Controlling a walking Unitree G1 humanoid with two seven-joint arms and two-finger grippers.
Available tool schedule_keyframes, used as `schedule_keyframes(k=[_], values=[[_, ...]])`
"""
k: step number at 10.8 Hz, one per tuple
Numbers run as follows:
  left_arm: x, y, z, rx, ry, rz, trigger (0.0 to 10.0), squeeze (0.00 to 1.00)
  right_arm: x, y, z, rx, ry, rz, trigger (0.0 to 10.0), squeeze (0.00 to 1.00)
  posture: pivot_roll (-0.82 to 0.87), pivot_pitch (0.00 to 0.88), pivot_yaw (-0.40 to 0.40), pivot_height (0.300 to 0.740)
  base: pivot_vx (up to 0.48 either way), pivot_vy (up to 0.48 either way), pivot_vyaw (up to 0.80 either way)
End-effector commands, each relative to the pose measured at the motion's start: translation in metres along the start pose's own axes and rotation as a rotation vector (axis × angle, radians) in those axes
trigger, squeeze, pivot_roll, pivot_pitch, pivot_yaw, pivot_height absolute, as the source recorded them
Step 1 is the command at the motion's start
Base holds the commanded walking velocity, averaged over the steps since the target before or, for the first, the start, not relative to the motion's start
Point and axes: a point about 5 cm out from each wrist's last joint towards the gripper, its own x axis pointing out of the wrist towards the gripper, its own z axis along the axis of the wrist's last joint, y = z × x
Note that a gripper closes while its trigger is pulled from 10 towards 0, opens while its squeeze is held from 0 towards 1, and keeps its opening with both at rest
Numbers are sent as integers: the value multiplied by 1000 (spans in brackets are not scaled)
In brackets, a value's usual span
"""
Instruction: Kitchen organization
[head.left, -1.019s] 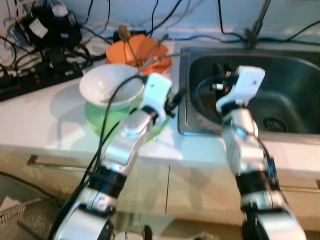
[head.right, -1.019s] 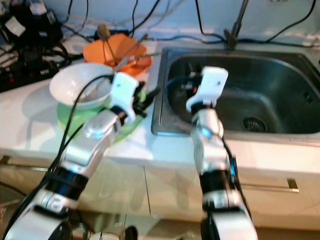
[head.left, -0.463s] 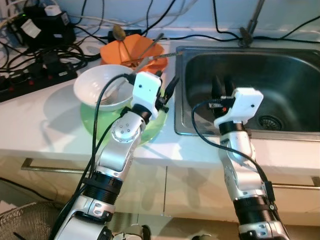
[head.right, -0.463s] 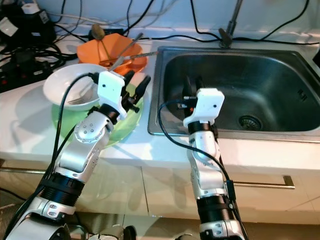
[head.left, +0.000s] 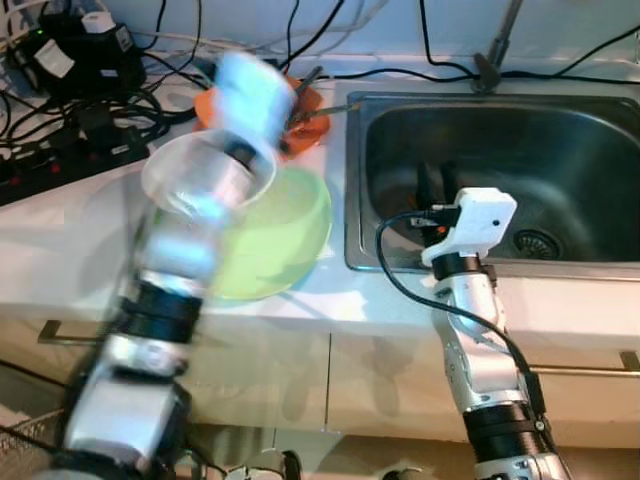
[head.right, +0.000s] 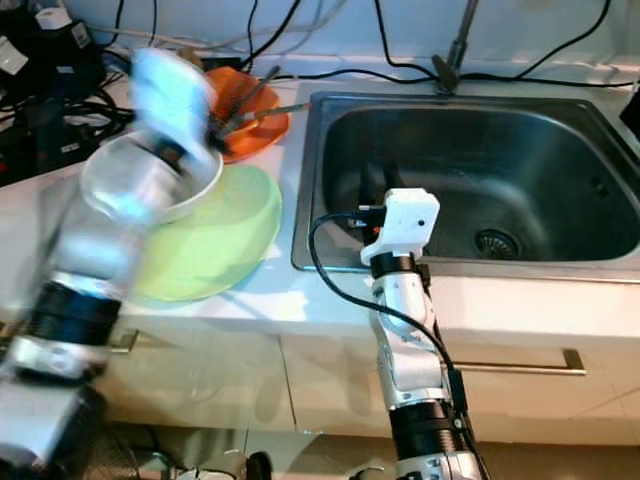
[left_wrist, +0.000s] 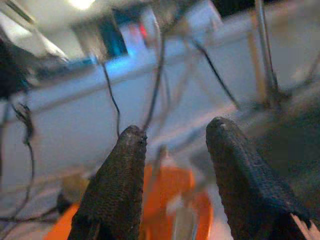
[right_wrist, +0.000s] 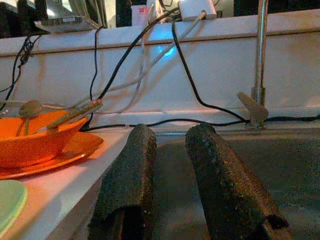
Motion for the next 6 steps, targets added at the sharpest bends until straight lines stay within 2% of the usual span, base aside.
schedule_keyframes(k=[1, 2, 3, 4, 5, 6], values=[[-2, 17, -5, 0, 63, -17, 10000, 0, -3, 2, -3, -4, 14, 0, 10000, 0, 42, 65, 58, 740, 0, 0, 0], [-5, 29, -9, 2, 103, -25, 10000, 0, -3, 3, -4, -3, 16, -2, 10000, 0, 44, 60, 60, 740, 0, 0, 0], [-18, 51, -24, -14, 247, -123, 10000, 0, -4, 4, -5, 1, 16, -6, 10000, 0, 48, 51, 66, 740, 0, 0, 0], [-23, 58, -27, -31, 284, -147, 10000, 0, -4, 4, -5, 1, 16, -8, 10000, 0, 50, 50, 68, 740, 0, 0, 0], [-31, 74, -29, -51, 347, -199, 10000, 0, -3, 4, -5, 3, 15, -12, 10000, 0, 53, 46, 72, 740, 0, 0, 0], [-35, 82, -29, -45, 387, -243, 10000, 0, -3, 5, -5, 5, 15, -14, 10000, 0, 57, 46, 74, 740, 0, 0, 0]])
